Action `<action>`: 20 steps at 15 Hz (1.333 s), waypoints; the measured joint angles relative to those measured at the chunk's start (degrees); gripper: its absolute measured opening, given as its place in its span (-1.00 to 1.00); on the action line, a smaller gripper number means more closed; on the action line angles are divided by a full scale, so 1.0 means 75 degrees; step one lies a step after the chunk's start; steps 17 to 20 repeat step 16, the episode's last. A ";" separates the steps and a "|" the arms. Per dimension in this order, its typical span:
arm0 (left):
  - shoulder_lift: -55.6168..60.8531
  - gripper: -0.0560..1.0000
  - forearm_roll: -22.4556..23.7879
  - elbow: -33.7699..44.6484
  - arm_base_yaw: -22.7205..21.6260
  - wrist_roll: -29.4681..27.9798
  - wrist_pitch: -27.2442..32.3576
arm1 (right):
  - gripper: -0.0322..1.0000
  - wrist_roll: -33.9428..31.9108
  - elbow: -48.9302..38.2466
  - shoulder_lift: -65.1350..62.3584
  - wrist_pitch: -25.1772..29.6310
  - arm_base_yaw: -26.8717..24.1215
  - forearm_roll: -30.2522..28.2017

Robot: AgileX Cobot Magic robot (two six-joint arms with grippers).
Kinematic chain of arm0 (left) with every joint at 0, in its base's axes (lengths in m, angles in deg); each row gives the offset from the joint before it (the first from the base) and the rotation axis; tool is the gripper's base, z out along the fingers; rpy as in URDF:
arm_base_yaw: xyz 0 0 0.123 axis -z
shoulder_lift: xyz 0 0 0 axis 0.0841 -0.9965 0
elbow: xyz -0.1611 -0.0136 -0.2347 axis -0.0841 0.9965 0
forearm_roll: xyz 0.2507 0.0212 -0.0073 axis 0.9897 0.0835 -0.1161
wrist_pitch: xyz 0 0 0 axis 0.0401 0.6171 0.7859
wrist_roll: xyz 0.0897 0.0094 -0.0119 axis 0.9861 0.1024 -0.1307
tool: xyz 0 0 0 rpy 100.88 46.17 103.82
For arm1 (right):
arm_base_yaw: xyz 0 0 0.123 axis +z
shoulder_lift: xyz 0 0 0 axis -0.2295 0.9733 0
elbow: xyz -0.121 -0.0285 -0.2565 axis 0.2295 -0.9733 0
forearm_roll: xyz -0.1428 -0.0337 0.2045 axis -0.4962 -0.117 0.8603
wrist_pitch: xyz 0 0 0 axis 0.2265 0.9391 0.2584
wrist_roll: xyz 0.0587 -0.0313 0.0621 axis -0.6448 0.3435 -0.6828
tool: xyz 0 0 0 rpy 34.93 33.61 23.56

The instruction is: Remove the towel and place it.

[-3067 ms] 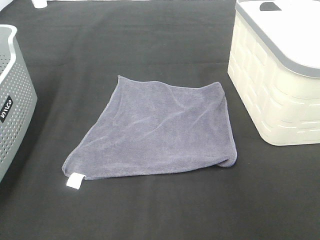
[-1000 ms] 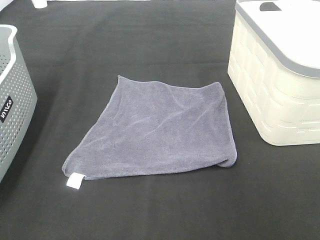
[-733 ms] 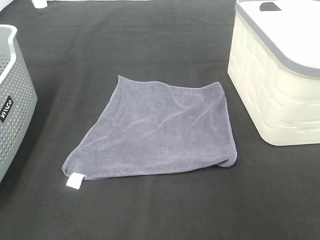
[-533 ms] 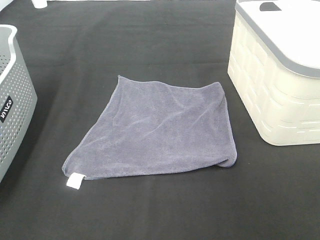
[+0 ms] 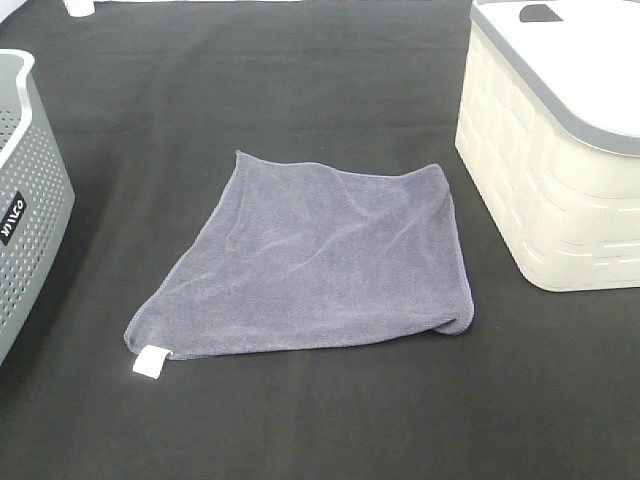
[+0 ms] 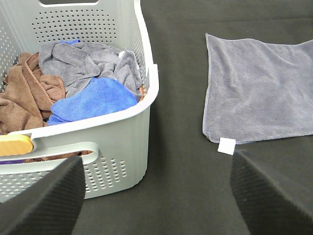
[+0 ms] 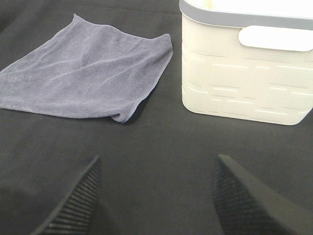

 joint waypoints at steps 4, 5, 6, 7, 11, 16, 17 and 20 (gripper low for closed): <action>0.0000 0.55 0.0000 0.0000 0.0000 0.0008 0.0000 | 0.32 0.0000 0.0000 0.0000 0.0000 0.0000 0.0000; 0.0000 0.55 0.0000 0.0000 0.0000 0.0008 0.0000 | 0.32 0.0000 0.0000 0.0000 0.0000 0.0000 0.0000; 0.0000 0.55 0.0000 0.0000 0.0000 0.0008 0.0000 | 0.32 0.0000 0.0000 0.0000 0.0000 0.0000 0.0000; 0.0000 0.55 0.0000 0.0000 0.0000 0.0008 0.0000 | 0.32 0.0000 0.0000 0.0000 0.0000 0.0000 0.0000; 0.0000 0.55 0.0000 0.0000 0.0000 0.0000 0.0000 | 0.32 -0.0008 0.0000 0.0000 0.0000 0.0000 0.0000; 0.0000 0.55 0.0000 0.0000 0.0000 0.0008 0.0000 | 0.32 -0.0008 0.0000 0.0000 0.0000 0.0000 0.0000; 0.0000 0.55 0.0000 0.0000 0.0000 0.0008 0.0000 | 0.32 -0.0008 0.0000 0.0000 0.0000 0.0000 0.0000; 0.0000 0.55 0.0000 0.0000 0.0000 0.0008 0.0000 | 0.32 -0.0008 0.0000 0.0000 0.0000 0.0000 0.0000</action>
